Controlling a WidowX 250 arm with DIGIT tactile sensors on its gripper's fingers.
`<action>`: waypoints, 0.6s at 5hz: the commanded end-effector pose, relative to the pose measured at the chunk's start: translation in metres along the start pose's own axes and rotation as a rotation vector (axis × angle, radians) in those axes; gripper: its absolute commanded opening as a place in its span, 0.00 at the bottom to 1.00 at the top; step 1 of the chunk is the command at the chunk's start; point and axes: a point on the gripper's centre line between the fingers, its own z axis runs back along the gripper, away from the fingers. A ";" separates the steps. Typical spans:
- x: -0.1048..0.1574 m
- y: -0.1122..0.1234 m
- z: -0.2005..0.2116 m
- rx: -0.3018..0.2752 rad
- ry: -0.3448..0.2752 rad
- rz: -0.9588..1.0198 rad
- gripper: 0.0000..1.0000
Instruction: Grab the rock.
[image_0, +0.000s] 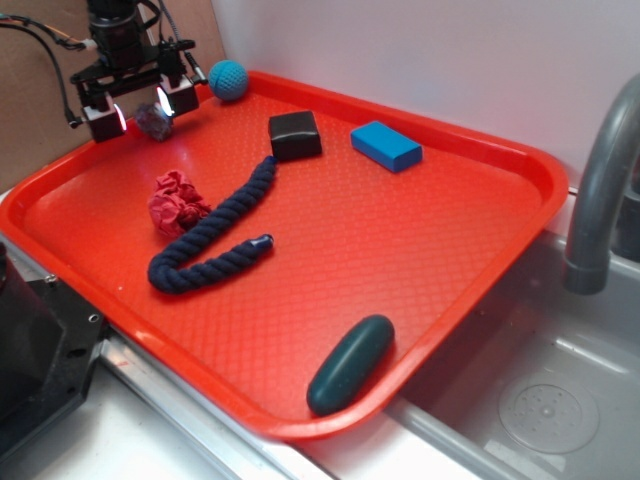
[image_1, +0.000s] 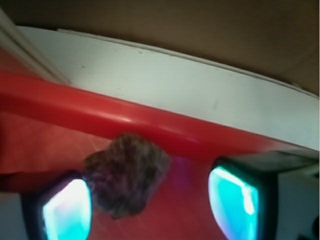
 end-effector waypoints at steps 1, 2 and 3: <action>0.018 0.001 0.005 -0.029 -0.032 0.021 1.00; 0.023 0.000 0.002 -0.029 -0.025 0.028 1.00; 0.023 -0.001 -0.001 -0.024 -0.032 0.021 0.00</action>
